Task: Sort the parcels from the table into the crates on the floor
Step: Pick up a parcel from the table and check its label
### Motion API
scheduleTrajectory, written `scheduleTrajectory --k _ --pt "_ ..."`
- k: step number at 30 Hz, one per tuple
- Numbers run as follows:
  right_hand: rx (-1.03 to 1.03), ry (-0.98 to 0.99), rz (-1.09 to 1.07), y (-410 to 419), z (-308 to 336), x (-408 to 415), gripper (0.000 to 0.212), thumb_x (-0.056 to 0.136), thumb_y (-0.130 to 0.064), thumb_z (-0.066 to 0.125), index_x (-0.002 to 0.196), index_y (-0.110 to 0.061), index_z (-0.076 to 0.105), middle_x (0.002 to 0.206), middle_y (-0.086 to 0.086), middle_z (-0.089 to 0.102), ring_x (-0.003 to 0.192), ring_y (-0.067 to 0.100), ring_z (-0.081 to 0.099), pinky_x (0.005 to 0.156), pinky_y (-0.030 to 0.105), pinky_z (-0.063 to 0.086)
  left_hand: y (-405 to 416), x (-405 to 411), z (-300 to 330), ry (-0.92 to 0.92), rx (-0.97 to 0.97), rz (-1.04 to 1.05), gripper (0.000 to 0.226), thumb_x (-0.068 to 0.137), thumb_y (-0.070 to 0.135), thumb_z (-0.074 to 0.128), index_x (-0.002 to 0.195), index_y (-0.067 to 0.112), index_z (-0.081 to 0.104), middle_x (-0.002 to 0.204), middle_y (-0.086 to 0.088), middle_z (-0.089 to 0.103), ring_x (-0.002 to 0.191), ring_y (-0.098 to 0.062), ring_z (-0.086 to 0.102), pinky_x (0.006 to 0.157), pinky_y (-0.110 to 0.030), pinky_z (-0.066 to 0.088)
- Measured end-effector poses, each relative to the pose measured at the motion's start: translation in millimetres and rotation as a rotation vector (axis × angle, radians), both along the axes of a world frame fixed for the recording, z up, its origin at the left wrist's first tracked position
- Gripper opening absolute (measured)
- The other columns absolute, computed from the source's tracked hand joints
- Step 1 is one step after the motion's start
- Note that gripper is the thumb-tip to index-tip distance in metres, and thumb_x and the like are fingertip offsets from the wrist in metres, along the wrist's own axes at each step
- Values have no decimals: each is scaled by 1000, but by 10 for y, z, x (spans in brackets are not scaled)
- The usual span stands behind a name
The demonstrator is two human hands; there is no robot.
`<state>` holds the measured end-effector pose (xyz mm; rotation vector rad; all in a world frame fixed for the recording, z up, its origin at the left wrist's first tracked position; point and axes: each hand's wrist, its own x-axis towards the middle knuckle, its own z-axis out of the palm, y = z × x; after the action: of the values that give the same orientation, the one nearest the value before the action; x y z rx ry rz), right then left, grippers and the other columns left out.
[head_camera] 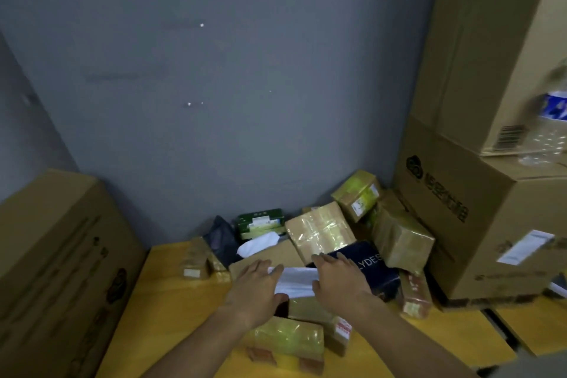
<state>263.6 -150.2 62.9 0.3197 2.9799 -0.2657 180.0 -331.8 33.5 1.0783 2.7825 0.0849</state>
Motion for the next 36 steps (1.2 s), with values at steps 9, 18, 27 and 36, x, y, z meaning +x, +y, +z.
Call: scheduleTrajectory --k 9,18,27,36 --pt "47 -27 30 -309 -154 -925 47 100 -26 48 146 -19 41 145 2 54 138 32 43 113 44 38 -484 -1023 -367 -87 37 78 67 98 54 49 155 25 29 161 0 31 148 -23 28 117 -36 32" --pt "30 -84 -57 -683 -292 -1944 50 100 -33 48 148 -21 40 143 3 55 132 29 47 111 40 41 -743 -2250 -741 -199 110 80 61 95 58 50 147 27 42 151 1 44 137 -22 42 106 -37 43" --pt "0 -96 -143 -639 -408 -2629 43 98 -30 53 139 -18 47 131 8 60 118 27 55 100 38 47 -359 -3318 -854 -273 179 -6 44 94 41 59 135 25 55 140 0 57 125 -20 55 99 -35 50" --pt "-72 -107 -190 -468 -729 -3168 27 100 -24 51 127 -18 52 122 8 63 112 22 58 101 37 47 239 -4307 -1442 -396 53 -18 51 88 33 63 136 18 56 140 -8 57 124 -25 56 101 -33 49"
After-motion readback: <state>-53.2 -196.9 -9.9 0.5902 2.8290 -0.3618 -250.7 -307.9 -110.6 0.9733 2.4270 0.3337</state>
